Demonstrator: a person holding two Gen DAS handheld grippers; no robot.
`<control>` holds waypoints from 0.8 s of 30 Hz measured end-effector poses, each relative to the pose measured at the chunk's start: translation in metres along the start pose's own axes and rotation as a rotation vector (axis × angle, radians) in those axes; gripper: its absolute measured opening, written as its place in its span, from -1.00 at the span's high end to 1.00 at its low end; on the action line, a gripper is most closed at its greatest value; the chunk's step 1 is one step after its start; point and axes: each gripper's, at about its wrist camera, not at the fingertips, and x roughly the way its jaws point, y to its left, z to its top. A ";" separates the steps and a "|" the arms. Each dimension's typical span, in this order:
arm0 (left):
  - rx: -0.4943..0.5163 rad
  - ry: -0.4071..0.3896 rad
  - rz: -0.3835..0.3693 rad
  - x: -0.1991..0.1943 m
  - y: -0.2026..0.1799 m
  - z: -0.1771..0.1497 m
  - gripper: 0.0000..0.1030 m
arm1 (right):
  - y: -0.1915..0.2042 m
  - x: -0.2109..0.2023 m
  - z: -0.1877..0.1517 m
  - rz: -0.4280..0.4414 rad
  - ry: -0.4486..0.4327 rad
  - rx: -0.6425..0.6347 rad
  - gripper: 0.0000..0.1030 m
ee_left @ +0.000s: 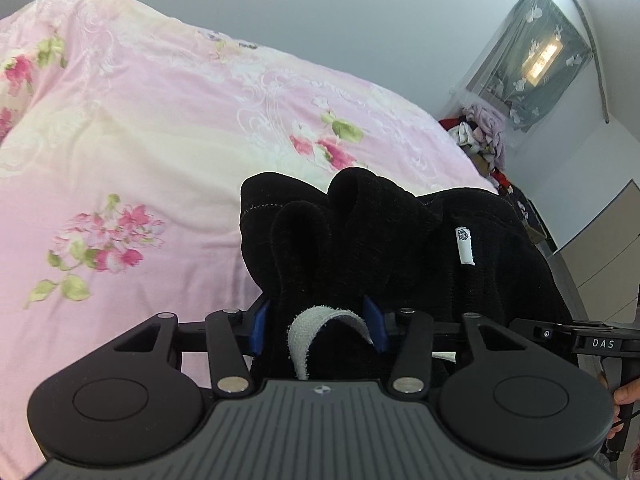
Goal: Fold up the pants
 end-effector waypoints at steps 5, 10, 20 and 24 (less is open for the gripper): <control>0.012 -0.046 0.026 -0.056 0.012 0.004 -0.04 | 0.045 -0.020 -0.003 0.048 -0.022 -0.034 0.16; 0.023 -0.075 0.082 -0.112 0.037 0.012 -0.04 | 0.097 -0.019 -0.004 0.121 -0.024 -0.048 0.16; -0.018 -0.034 0.189 -0.158 0.135 0.014 -0.04 | 0.201 0.045 -0.015 0.221 0.043 -0.071 0.17; -0.048 0.001 0.216 -0.151 0.179 0.010 -0.04 | 0.222 0.084 -0.024 0.240 0.092 -0.048 0.17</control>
